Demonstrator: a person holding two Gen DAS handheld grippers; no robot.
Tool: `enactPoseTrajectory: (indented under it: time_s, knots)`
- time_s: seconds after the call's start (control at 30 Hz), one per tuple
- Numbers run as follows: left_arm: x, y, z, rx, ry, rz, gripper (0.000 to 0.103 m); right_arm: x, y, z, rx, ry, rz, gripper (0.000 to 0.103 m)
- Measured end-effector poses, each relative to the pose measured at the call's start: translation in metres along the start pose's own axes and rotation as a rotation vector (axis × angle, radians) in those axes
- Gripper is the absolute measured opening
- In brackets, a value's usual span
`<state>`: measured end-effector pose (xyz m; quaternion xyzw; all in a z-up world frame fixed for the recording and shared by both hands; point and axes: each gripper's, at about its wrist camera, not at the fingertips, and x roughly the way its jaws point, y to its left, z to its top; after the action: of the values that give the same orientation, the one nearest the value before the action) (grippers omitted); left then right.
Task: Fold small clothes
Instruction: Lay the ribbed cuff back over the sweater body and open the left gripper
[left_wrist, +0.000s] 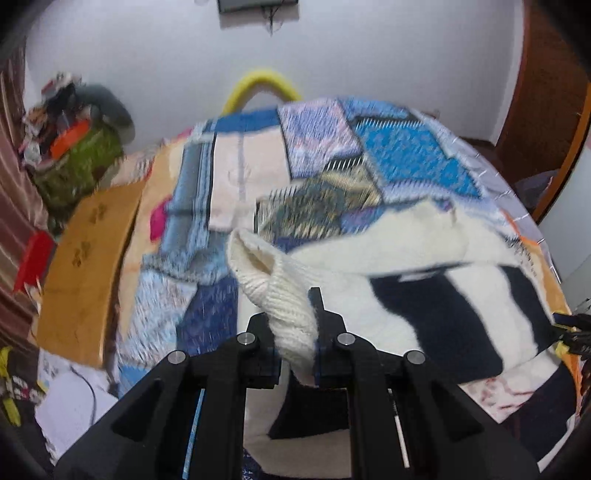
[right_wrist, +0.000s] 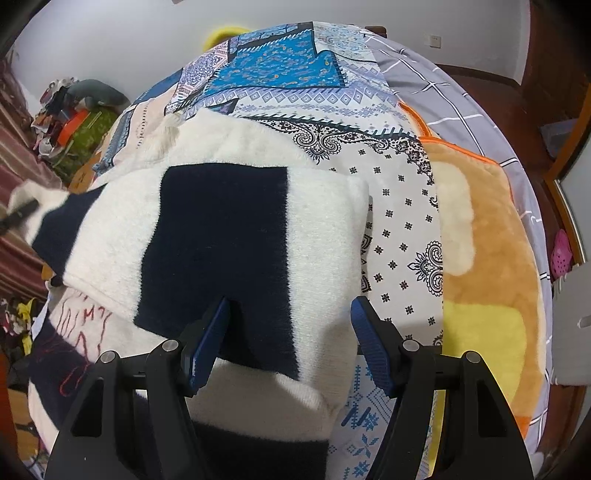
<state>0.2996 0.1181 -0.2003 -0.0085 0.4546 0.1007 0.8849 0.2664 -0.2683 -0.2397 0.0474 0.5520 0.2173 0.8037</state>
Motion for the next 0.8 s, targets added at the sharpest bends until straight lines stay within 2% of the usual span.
enactPoseTrajectory:
  time_s: [0.2,0.4,0.53,0.8]
  knots:
    - [0.031,0.008,-0.030,-0.012,0.097,-0.020,0.014,-0.002,0.000,-0.002,0.016,-0.002,-0.005,0.066]
    - [0.040,0.015,-0.045,-0.022,0.143,0.003,0.025,-0.008,0.000,-0.007,0.027,-0.009,-0.013,0.066]
    - [0.036,0.026,-0.053,-0.059,0.155,0.012,0.031,-0.017,0.001,-0.011,0.021,-0.017,-0.023,0.066]
    - [0.011,0.042,-0.064,-0.083,0.158,0.034,0.032,-0.045,0.010,-0.023,-0.002,-0.046,-0.049,0.066]
